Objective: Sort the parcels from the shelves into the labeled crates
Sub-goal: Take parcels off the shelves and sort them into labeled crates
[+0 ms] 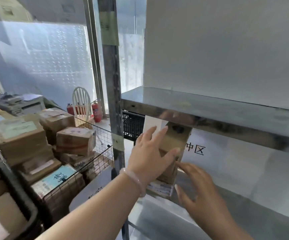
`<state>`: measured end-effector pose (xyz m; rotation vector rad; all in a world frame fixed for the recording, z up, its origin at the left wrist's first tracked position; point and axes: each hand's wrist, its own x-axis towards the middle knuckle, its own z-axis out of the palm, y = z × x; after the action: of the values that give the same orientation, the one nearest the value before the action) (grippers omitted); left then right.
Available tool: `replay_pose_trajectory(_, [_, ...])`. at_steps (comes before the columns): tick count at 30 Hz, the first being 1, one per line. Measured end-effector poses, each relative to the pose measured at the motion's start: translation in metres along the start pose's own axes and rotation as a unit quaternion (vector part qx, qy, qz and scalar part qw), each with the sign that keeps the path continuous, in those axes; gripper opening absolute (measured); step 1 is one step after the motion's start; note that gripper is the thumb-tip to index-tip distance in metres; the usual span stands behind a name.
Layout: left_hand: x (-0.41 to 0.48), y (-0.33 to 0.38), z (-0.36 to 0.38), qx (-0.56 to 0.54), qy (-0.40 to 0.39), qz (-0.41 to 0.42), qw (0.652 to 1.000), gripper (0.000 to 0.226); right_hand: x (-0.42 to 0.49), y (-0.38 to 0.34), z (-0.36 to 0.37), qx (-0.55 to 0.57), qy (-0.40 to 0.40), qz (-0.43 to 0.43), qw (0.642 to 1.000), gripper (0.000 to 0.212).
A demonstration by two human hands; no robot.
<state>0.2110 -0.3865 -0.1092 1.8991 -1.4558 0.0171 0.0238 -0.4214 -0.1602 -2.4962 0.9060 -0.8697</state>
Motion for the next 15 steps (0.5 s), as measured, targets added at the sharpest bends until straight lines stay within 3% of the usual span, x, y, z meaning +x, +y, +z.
replay_pose_trajectory(4, [0.021,0.018,0.022,0.083,-0.085,-0.047,0.992,0.092,0.001,0.032,-0.017,0.009,0.014,0.022,1.0,0.062])
replay_pose_trajectory(7, [0.02,0.017,0.031,0.057,-0.055,-0.058,0.995,0.078,0.004,0.051,-0.021,0.043,0.006,0.035,0.998,0.057])
replay_pose_trajectory(12, [-0.007,0.01,0.025,-0.153,0.038,-0.145,0.977,0.058,0.01,0.062,-0.013,0.196,-0.014,0.102,0.975,0.067])
replay_pose_trajectory(15, [-0.036,0.011,0.02,-0.366,0.056,-0.233,0.899,0.041,0.015,0.05,-0.01,0.305,-0.05,0.13,0.942,0.053])
